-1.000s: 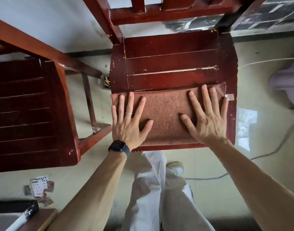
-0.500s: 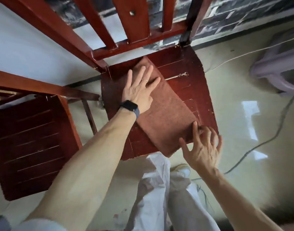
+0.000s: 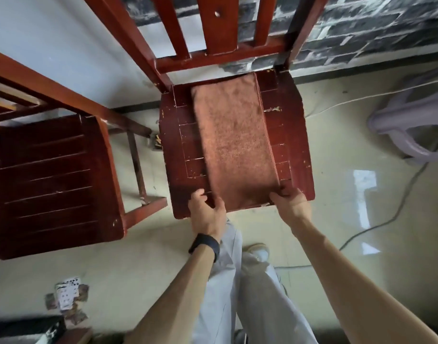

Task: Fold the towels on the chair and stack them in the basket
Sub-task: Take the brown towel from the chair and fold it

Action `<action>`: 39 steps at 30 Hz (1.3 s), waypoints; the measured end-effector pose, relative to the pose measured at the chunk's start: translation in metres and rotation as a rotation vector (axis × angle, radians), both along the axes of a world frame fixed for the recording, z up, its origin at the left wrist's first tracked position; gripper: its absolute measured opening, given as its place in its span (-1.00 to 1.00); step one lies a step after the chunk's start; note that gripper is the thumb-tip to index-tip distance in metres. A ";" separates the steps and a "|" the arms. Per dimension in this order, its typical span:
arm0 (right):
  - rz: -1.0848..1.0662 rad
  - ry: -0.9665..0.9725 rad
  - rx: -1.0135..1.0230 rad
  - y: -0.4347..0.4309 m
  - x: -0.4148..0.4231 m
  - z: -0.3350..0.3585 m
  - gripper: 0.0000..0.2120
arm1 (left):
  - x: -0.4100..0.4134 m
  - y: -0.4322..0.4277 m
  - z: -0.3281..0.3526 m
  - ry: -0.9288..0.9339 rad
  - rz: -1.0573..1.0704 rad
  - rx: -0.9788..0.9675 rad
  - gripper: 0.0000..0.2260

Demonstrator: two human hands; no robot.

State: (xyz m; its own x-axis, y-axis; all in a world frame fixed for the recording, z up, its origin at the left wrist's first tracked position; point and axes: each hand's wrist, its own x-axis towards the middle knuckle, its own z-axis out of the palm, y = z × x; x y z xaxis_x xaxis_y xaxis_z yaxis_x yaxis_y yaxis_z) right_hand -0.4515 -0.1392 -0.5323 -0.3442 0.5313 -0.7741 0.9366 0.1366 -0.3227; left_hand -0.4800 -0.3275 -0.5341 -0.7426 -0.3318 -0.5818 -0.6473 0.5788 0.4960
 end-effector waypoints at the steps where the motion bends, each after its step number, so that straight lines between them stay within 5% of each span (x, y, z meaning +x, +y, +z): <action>1: -0.005 -0.008 -0.029 0.002 0.000 0.002 -0.84 | 0.010 -0.001 0.000 -0.085 0.029 0.005 -0.65; 11: -0.196 0.141 -0.270 0.001 0.038 0.017 -0.89 | 0.027 -0.019 0.007 -0.233 0.339 0.350 -0.88; 19: -0.385 0.140 -0.294 -0.030 0.099 0.062 -0.82 | 0.065 -0.049 0.074 -0.286 0.252 0.392 -0.80; 25: -0.206 0.303 -0.255 -0.036 0.101 0.095 -0.82 | 0.042 -0.061 0.118 -0.337 0.178 0.449 -0.90; 31: 0.000 0.399 -0.226 -0.008 0.039 0.120 -0.85 | -0.031 -0.068 0.132 -0.297 -0.248 0.537 -0.76; 35: 0.167 0.417 -0.210 0.019 -0.018 0.105 -0.78 | -0.092 -0.060 0.107 -0.146 -0.473 0.331 -0.87; 39: 0.369 0.356 0.074 0.037 -0.081 0.061 -0.81 | -0.145 -0.045 0.067 -0.049 -0.490 0.211 -0.79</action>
State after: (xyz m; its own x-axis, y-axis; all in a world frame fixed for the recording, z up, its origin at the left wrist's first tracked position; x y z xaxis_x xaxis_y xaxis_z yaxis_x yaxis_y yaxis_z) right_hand -0.5325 -0.1021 -0.4714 -0.7542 0.3736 -0.5400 0.6557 0.4716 -0.5896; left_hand -0.6252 -0.3728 -0.4674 -0.7513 0.1747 -0.6364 -0.3519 0.7098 0.6102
